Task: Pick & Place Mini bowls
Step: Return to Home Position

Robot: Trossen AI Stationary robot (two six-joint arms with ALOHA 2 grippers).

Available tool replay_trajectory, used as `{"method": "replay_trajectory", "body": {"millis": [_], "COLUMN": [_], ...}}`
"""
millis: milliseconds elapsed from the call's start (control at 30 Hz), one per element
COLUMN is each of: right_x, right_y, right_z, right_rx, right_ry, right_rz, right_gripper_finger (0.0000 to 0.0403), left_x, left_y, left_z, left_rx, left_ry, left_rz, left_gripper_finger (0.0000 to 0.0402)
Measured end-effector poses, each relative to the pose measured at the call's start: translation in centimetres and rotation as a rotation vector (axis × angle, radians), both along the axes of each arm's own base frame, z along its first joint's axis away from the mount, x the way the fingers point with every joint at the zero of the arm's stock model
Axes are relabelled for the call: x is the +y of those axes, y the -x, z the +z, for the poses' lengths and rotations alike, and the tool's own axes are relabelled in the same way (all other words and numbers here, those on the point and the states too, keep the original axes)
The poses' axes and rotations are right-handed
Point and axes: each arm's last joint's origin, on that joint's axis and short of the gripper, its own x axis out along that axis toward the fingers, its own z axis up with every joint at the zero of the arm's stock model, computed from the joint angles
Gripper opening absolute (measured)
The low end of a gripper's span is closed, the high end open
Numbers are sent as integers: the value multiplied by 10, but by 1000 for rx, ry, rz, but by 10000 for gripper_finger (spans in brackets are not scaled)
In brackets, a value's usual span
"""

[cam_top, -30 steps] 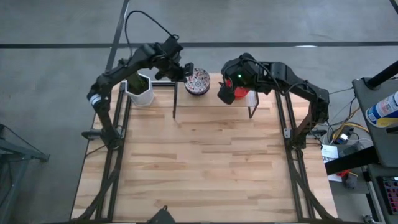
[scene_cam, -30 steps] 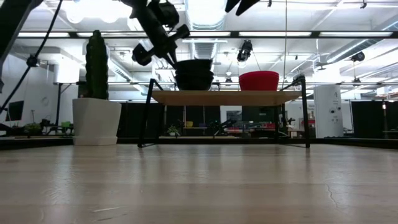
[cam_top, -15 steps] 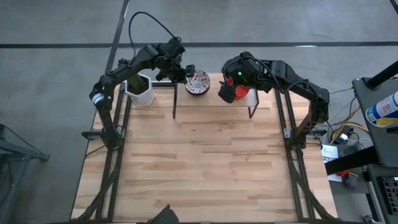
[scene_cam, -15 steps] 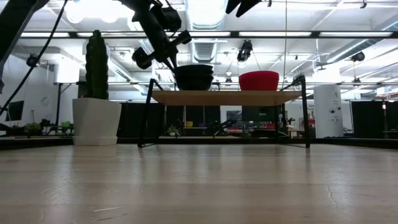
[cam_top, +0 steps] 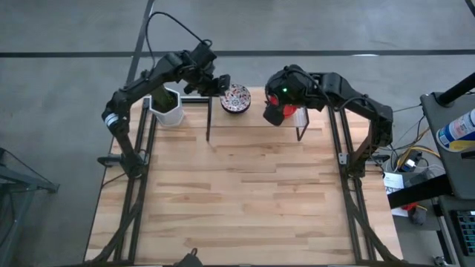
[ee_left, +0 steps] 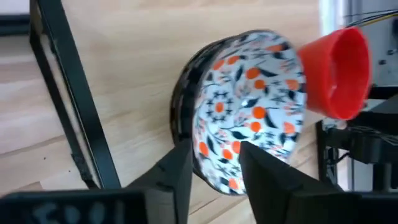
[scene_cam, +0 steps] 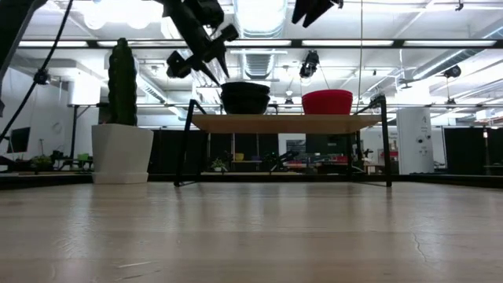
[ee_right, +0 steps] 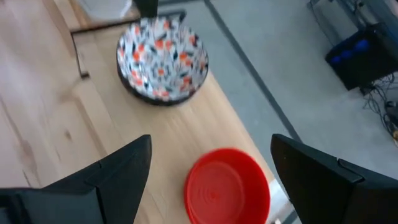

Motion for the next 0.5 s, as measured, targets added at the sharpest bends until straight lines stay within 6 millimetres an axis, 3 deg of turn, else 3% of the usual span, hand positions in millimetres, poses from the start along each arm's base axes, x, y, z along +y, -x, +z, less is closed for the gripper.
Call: {"method": "replay_trajectory", "body": {"millis": [300, 400, 500], "right_x": [2, 2, 1], "right_y": [-6, -9, -9], "right_z": [-31, -47, -65], "right_rx": [89, 90, 107], "right_ry": [-94, -152, -203], "right_rz": [-33, -117, -202], "right_gripper_finger": [325, 321, 293], "left_x": [-20, -31, -44], "left_y": [12, 13, 13], "left_z": [24, 29, 36], "left_rx": [-53, -52, -59], "left_ry": [-70, -107, -146], "left_rz": [-69, -128, -189], "left_gripper_finger": [141, 129, 99]}}
